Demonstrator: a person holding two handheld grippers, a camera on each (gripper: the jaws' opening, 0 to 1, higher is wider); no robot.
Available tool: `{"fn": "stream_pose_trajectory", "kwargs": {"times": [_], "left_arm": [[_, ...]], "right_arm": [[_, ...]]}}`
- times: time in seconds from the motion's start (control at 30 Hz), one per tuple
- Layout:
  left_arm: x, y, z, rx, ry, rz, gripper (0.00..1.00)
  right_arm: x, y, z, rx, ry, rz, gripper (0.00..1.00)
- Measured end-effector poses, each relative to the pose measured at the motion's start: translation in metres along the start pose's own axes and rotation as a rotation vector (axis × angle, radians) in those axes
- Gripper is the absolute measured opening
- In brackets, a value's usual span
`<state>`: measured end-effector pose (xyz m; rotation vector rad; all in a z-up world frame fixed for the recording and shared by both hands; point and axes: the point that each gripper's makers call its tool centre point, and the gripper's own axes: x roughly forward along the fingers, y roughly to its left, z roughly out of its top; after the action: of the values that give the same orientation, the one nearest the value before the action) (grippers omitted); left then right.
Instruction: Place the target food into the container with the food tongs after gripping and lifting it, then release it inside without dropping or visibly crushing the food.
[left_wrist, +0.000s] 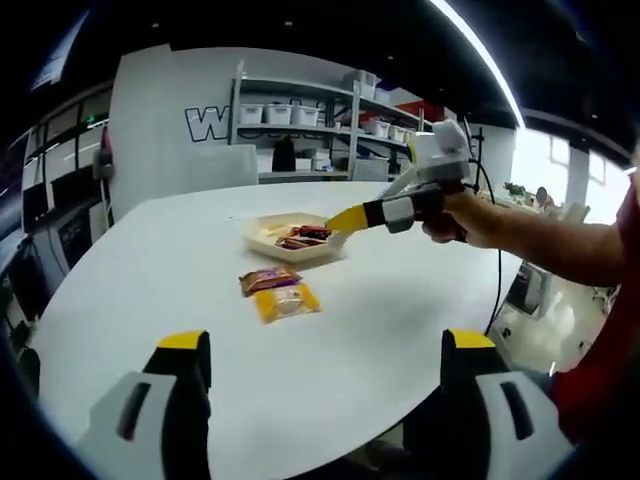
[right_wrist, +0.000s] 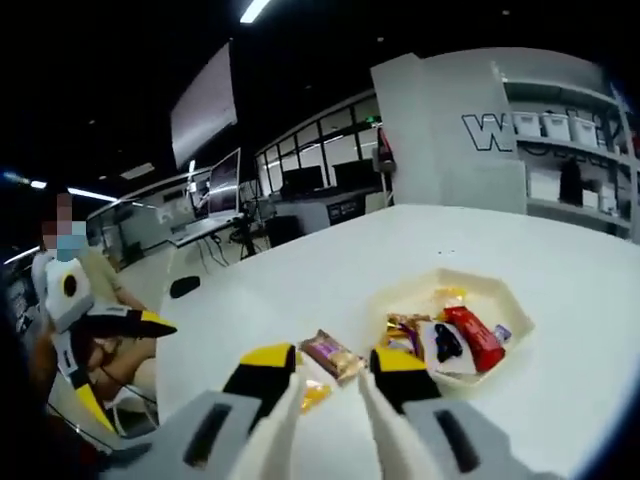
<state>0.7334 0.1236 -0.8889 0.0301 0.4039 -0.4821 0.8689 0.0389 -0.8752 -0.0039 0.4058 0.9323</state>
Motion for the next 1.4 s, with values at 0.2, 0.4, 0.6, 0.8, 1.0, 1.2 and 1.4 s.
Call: {"fn": "stream_pose_trajectory", "kwargs": {"times": [0.2, 0.4, 0.6, 0.8, 1.0, 1.2, 1.4], "left_arm": [[0.0, 0.0, -0.002, 0.005, 0.009, 0.002, 0.93], [0.0, 0.003, -0.002, 0.01, 0.012, 0.009, 0.93], [0.0, 0.003, -0.002, 0.004, 0.01, 0.009, 0.93], [0.0, 0.004, -0.003, 0.001, 0.012, 0.01, 0.93], [-0.003, 0.006, -0.003, 0.0, 0.011, 0.016, 0.93], [-0.003, 0.008, -0.002, 0.0, 0.008, 0.019, 0.93], [-0.003, 0.007, -0.003, -0.001, 0.01, 0.018, 0.93]], "right_arm": [[0.012, 0.014, -0.011, -0.024, 0.028, 0.034, 0.24], [0.023, 0.023, -0.02, -0.048, 0.052, 0.054, 0.24], [0.032, 0.027, -0.026, -0.058, 0.067, 0.066, 0.24], [0.046, 0.035, -0.031, -0.09, 0.083, 0.084, 0.24], [0.052, 0.039, -0.03, -0.141, 0.078, 0.087, 0.25], [0.057, 0.043, -0.028, -0.195, 0.068, 0.101, 0.25], [0.063, 0.043, -0.033, -0.236, 0.087, 0.115, 0.25]]}}
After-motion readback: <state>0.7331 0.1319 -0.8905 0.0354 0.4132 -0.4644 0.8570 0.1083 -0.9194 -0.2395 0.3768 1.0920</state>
